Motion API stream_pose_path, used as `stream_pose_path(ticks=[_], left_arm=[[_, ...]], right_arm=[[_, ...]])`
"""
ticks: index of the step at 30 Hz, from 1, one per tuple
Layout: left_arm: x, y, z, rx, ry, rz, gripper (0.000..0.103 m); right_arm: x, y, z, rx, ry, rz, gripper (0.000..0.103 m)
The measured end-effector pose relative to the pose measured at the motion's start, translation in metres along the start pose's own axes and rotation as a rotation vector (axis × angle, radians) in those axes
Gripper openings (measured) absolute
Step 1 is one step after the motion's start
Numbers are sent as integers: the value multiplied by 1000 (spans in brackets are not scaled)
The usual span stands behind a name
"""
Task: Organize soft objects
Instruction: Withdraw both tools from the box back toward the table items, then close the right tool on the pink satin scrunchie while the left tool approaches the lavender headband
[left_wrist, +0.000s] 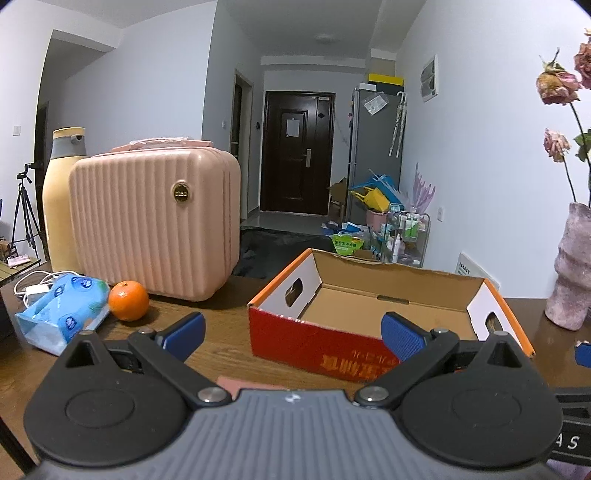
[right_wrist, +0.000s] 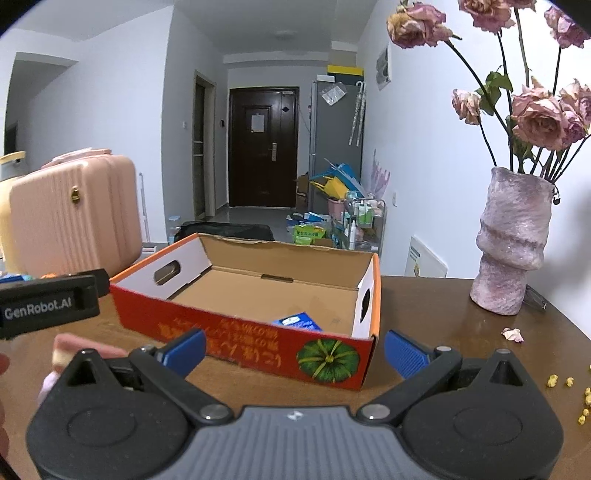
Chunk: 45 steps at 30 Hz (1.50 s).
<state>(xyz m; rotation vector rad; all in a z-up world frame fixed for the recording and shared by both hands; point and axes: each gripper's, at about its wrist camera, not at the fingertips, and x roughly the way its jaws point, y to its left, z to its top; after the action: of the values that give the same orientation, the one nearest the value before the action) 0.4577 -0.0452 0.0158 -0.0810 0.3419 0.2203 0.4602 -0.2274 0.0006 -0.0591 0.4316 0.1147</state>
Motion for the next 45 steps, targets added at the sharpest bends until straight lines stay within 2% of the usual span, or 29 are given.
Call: stream_pose_path(ticks=[14,27,34,45], left_arm=[[-55,26,-26,42,-25,-32,103],[-91,51,-56,97,17,-95,103],[-98,66,-62,97,35,-115,103],[-85,78,-64,83,83,-105,103]], right_arm=[[-59,13,-41,-25,-42,29,103],[-95,16,-67,-35,-45,21,103],[-95,21,-75,-41,-24,19,103],[-63,42,-79,-65,49,27,102]])
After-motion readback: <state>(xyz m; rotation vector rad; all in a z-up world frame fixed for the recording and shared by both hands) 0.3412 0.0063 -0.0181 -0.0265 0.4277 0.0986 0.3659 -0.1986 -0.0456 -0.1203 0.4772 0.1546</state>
